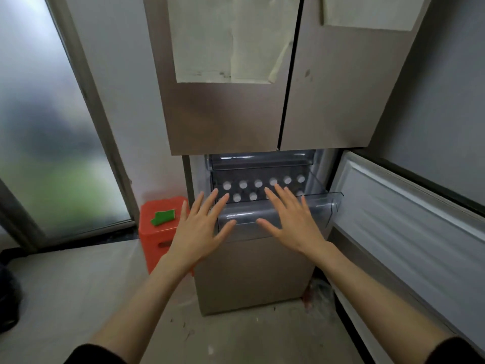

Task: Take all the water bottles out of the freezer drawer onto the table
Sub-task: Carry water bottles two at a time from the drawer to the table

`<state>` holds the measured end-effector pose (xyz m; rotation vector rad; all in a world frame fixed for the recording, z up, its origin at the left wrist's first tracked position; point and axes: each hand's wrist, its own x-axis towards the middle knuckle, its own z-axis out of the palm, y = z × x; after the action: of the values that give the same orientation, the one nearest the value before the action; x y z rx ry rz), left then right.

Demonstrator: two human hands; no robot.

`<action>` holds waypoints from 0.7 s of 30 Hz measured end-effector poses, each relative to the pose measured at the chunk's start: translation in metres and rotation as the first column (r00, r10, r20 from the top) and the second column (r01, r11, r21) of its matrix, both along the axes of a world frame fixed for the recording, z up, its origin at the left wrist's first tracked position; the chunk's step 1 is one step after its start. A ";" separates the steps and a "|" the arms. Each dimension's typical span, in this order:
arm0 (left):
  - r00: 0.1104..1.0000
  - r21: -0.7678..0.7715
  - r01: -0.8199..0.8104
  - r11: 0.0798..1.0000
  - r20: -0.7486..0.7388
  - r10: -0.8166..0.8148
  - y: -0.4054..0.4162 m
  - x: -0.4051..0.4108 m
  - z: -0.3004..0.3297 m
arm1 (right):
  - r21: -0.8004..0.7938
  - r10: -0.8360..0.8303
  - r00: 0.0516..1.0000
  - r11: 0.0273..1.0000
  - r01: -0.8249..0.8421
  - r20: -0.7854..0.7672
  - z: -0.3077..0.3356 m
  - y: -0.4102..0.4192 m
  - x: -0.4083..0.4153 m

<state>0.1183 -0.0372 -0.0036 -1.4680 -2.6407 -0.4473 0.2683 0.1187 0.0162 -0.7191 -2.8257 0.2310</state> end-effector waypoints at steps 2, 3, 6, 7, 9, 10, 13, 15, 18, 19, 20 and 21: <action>0.999 -0.008 0.002 1.000 0.033 -0.002 0.025 -0.015 -0.008 | -0.017 0.001 1.000 1.000 -0.001 0.000 -0.009 0.025 -0.018; 0.998 -0.005 0.003 1.000 0.055 -0.003 0.039 -0.024 -0.013 | -0.022 -0.002 1.000 1.000 0.002 0.003 -0.014 0.037 -0.027; 0.991 0.030 0.008 1.000 0.135 -0.012 0.081 -0.053 -0.024 | -0.042 -0.016 0.999 0.999 0.017 0.029 -0.028 0.075 -0.059; 0.985 0.042 0.010 0.999 0.173 -0.017 0.095 -0.063 -0.028 | -0.054 -0.019 0.999 0.998 0.021 0.044 -0.033 0.087 -0.071; 0.961 0.069 0.007 0.998 0.274 -0.026 0.119 -0.084 -0.037 | -0.081 -0.015 0.997 0.996 0.022 0.080 -0.043 0.108 -0.093; 0.945 0.077 0.000 0.997 0.325 -0.025 0.130 -0.094 -0.042 | -0.090 -0.009 0.995 0.996 0.018 0.101 -0.048 0.118 -0.103; 0.917 0.080 -0.024 0.996 0.399 -0.010 0.159 -0.121 -0.058 | -0.125 0.008 0.987 0.992 0.012 0.161 -0.063 0.143 -0.133; 0.914 0.037 -0.054 0.998 0.403 0.035 0.173 -0.136 -0.068 | -0.163 0.017 0.984 0.986 0.013 0.176 -0.073 0.157 -0.149; 0.901 -0.064 -0.105 0.992 0.417 0.122 0.190 -0.149 -0.082 | -0.202 0.027 0.982 0.979 0.011 0.185 -0.089 0.170 -0.165; 0.898 -0.083 -0.109 0.991 0.420 0.134 0.195 -0.151 -0.086 | -0.213 0.032 0.982 0.977 0.009 0.187 -0.095 0.174 -0.170; 0.894 -0.095 -0.109 0.990 0.426 0.139 0.200 -0.152 -0.090 | -0.232 0.036 0.981 0.973 0.010 0.189 -0.102 0.179 -0.176; 0.889 -0.099 -0.111 0.989 0.434 0.143 0.206 -0.154 -0.095 | -0.258 0.040 0.980 0.966 0.012 0.196 -0.107 0.183 -0.182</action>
<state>-0.0355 0.1686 -0.0986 -1.3285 -3.1066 -0.7612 0.0863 0.3019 -0.0908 -0.8168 -3.0262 0.5698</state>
